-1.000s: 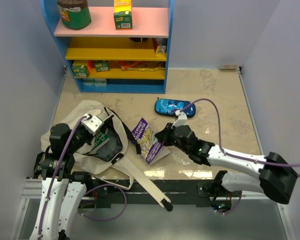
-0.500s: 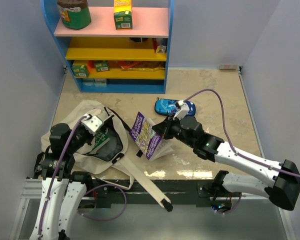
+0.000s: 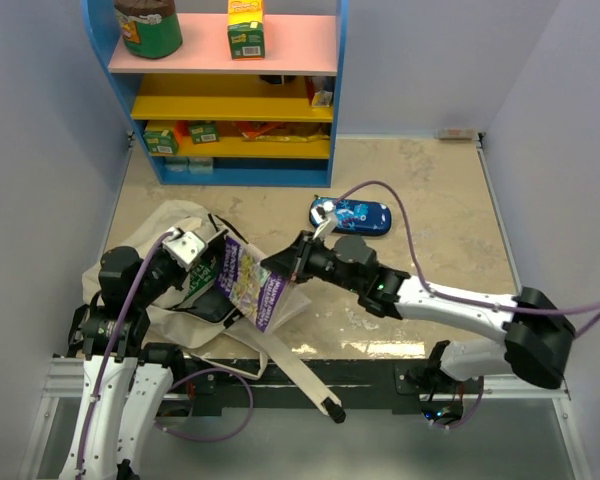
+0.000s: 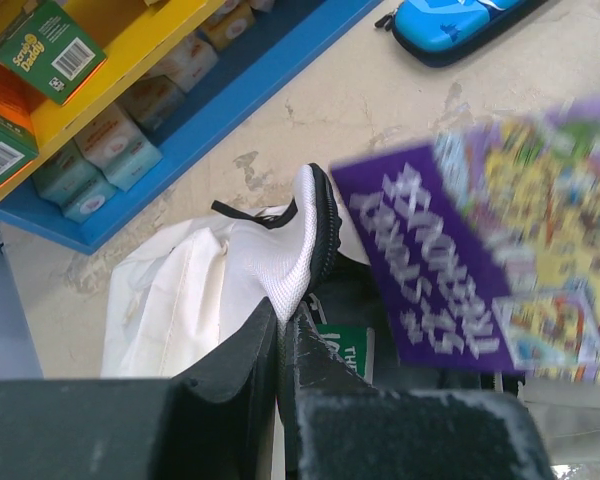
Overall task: Pack the student bag
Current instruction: Pick up the book from the center of the board, then place the book in the student bag.
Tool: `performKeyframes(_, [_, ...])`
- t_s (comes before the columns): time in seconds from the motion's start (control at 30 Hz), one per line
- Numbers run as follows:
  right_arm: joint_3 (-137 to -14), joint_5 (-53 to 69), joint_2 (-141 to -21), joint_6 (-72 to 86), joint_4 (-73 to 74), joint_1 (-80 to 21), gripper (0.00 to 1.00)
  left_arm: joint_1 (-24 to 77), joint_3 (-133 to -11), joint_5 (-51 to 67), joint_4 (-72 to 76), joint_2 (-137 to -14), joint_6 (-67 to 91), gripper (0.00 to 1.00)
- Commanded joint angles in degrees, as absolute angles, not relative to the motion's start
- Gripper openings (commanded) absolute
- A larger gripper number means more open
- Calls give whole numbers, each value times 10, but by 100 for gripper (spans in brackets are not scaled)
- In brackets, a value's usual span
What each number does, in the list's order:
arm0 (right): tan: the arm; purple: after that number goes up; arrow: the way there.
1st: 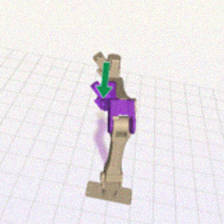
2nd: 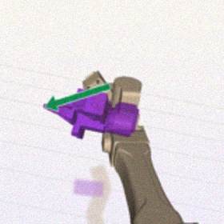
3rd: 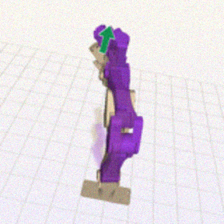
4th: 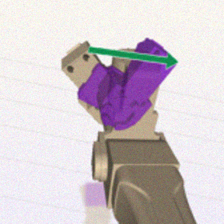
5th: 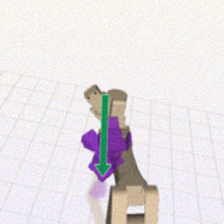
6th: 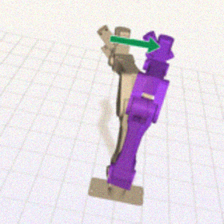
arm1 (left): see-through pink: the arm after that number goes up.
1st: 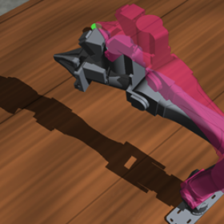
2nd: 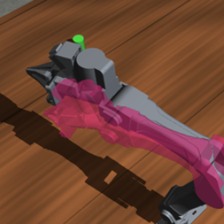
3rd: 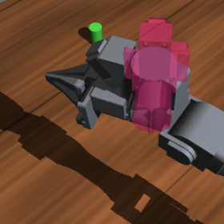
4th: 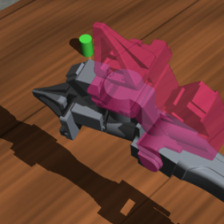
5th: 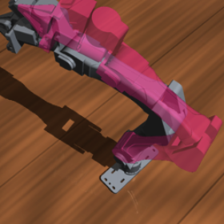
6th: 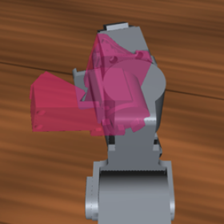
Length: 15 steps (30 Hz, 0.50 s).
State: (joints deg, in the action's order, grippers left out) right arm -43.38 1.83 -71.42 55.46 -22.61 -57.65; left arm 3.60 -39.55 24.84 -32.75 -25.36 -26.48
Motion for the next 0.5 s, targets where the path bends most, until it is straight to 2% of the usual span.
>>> performKeyframes(0.0, [-422, 63, -779, 624, -430, -598, 0, 36, -438, 276, -275, -200, -251, 0])
performKeyframes(0.17, [-423, 33, -810, 582, -371, -603, 0, 36, -439, 263, -286, -192, -266, 0])
performKeyframes(0.3, [-427, -19, -802, 532, -228, -611, 0, 36, -437, 265, -287, -194, -267, 0])
performKeyframes(0.4, [-419, -5, -826, 497, -182, -612, 0, 36, -432, 272, -280, -196, -262, 0])
performKeyframes(0.43, [-423, -3, -838, 477, -168, -612, 16, 36, -432, 273, -279, -197, -260, 0])
performKeyframes(0.47, [-426, -3, -865, 469, -151, -612, 26, 36, -432, 274, -278, -197, -261, 0])
